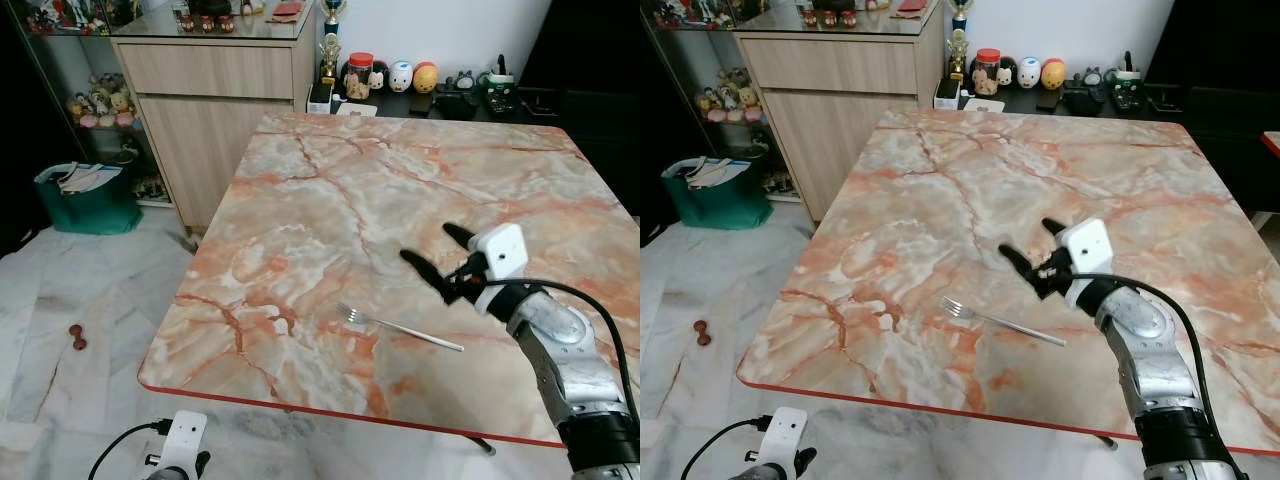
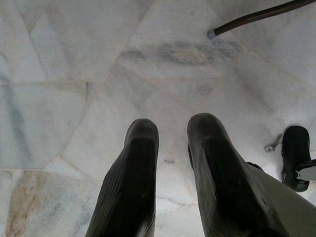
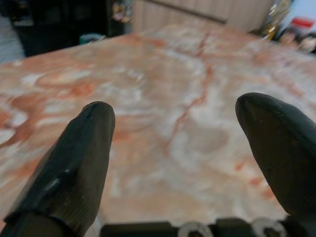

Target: Setting the table

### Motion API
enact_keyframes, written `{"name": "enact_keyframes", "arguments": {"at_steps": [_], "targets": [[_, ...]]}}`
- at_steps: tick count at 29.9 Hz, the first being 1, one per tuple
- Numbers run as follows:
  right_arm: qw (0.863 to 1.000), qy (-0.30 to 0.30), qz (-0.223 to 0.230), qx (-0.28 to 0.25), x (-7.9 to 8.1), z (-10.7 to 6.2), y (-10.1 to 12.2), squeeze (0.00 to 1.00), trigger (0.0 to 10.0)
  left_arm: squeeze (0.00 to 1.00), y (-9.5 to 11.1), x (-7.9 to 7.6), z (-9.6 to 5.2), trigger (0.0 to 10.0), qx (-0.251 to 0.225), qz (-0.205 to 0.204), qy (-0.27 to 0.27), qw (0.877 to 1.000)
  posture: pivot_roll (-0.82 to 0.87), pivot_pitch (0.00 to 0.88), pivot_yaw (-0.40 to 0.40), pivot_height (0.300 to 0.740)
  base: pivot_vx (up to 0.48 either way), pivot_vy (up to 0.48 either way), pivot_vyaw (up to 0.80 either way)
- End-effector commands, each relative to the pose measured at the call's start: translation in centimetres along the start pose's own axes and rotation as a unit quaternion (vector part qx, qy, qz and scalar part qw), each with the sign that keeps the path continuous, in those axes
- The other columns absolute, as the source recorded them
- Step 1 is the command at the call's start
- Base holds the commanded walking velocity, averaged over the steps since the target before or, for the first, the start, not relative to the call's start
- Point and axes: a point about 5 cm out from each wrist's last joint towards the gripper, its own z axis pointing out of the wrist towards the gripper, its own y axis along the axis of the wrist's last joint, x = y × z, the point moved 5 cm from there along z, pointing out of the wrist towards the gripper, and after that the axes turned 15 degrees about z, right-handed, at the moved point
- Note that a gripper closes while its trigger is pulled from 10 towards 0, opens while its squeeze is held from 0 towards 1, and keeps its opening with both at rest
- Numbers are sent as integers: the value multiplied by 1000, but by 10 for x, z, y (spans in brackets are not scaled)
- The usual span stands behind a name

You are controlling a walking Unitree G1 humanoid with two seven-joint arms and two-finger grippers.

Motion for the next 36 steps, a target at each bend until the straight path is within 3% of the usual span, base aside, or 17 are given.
{"name": "enact_keyframes", "arguments": {"at_steps": [1,4,6,9,20,24,25,26,27,36], "targets": [[999,29,-4,20,5,-3,-2,0,10000,0,0,0,0,10000,3,-1,-3,1000,45,0,-1,727,0,0,0],[998,42,-18,45,4,-8,-8,0,10000,0,0,0,0,10000,3,-2,-4,1000,45,0,-1,727,0,0,0],[997,44,-5,62,0,-9,-12,0,10000,0,0,0,0,10000,3,-2,-5,1000,45,0,-1,727,0,0,0],[989,80,-2,122,5,-14,-29,0,10000,0,-1,-1,0,10000,4,-3,-7,1000,52,0,-2,727,0,0,0],[973,152,-10,172,20,-17,-42,0,10000,0,-1,-1,0,10000,4,-6,-5,1000,52,0,-2,727,0,0,0],[978,131,-18,161,14,-13,-39,0,10000,0,-1,-1,0,10000,4,-7,-5,1000,52,0,-2,727,0,0,0],[990,82,-16,111,2,-2,-24,0,10000,0,-1,-1,0,10000,3,-6,-5,1000,52,0,-2,727,0,0,0],[994,74,-8,85,1,2,-16,0,10000,0,-1,-1,0,10000,4,-6,-5,1000,60,0,-5,727,0,0,0],[995,80,7,64,5,4,-10,0,10000,0,-1,-1,0,10000,4,-6,-5,1000,62,0,-4,727,0,0,0],[994,95,12,61,18,4,-17,0,10000,0,0,0,0,10000,3,-2,-4,1000,61,0,-4,727,0,0,0]]}}
